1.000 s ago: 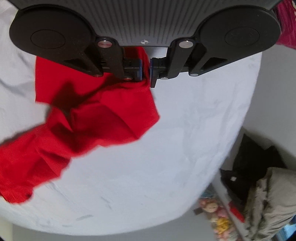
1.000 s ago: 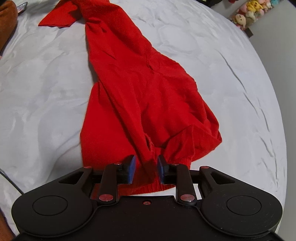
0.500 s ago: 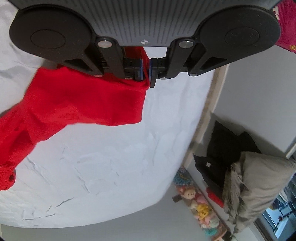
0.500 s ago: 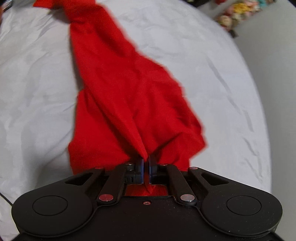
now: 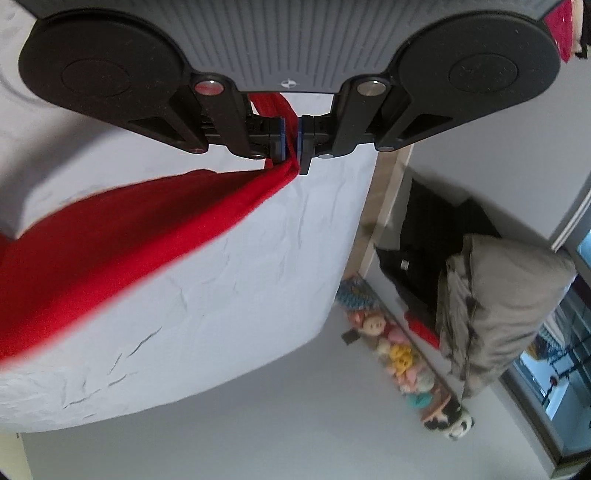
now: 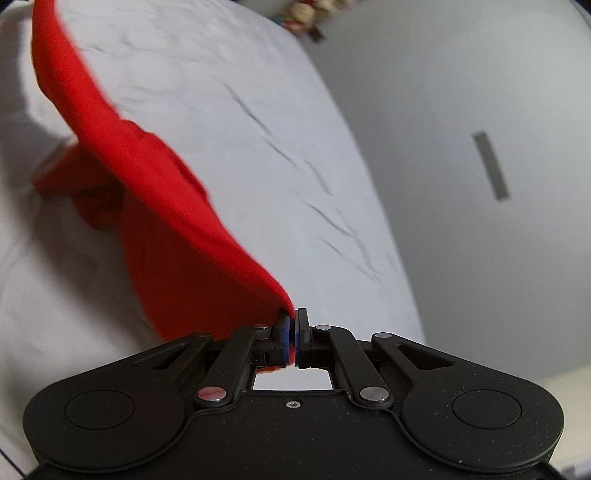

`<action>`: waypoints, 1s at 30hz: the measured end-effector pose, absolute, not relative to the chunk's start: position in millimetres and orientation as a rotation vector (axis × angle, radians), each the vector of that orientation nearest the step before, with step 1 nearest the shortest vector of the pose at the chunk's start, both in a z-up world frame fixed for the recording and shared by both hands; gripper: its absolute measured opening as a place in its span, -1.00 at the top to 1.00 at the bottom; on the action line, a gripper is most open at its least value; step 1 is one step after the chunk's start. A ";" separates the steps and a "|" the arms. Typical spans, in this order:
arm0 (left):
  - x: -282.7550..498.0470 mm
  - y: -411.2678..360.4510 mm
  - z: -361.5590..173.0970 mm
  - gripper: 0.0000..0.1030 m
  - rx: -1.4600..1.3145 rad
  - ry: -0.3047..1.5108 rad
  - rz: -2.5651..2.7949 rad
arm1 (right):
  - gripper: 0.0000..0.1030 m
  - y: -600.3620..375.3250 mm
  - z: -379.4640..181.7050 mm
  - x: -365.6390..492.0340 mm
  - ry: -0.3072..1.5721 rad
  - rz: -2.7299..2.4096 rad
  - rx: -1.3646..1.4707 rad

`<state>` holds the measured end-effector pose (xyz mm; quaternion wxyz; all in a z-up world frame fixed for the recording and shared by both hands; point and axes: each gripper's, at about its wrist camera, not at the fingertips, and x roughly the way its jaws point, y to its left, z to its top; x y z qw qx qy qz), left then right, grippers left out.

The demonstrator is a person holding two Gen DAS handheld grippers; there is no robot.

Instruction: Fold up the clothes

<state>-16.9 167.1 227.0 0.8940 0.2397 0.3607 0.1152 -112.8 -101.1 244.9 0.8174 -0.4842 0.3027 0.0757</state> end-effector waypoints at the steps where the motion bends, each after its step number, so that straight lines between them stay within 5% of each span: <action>1: -16.5 161.0 229.7 0.91 0.507 0.737 0.227 | 1.00 -108.0 249.8 -117.0 0.649 0.142 -1.030; 10: -36.9 130.0 221.1 0.91 0.590 0.752 0.099 | 1.00 -156.8 254.5 -168.6 0.770 0.134 -1.015; 30: -105.4 119.6 125.1 0.81 0.687 1.077 -0.134 | 0.99 -166.1 148.7 -254.8 1.088 0.361 -0.926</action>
